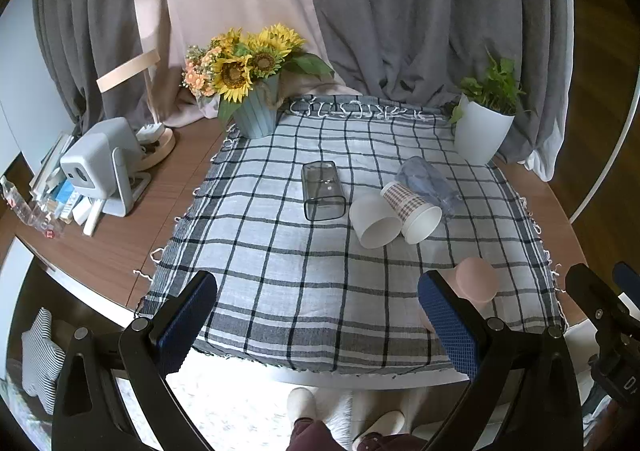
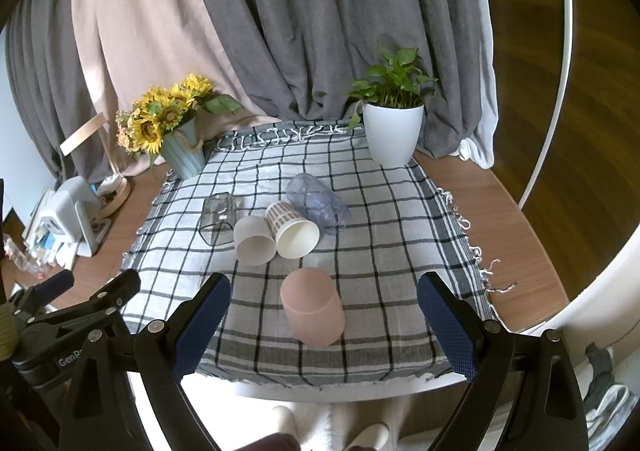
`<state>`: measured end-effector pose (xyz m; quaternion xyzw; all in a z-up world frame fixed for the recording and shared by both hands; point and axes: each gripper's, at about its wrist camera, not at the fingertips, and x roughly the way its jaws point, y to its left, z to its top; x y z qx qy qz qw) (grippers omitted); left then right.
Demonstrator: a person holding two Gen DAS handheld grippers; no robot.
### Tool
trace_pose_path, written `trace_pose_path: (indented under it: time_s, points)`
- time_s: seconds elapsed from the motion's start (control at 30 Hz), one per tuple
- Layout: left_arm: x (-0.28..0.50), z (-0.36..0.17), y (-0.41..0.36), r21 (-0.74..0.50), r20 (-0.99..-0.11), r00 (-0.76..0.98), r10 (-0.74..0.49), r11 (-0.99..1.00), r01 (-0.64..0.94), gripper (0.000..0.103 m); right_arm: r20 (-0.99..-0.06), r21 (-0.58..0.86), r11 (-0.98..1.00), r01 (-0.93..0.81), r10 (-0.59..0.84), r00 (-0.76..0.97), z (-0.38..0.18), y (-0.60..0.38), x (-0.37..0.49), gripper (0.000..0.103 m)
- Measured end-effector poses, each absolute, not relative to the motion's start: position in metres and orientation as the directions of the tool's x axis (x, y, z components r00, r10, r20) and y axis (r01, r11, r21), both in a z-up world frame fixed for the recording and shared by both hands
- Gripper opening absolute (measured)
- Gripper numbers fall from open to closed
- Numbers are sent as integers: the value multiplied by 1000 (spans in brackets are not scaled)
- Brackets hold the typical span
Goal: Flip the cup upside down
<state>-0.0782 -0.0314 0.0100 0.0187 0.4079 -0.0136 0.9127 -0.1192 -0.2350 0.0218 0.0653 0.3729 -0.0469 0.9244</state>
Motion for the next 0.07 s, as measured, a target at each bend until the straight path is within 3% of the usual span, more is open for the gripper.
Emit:
trace_pose_path:
  time_s: [0.07]
  points:
    - [-78,10,-31,25,-746,665,-7,999,39,103,-696,85,987,136,-39,717,22,-235,-119,94]
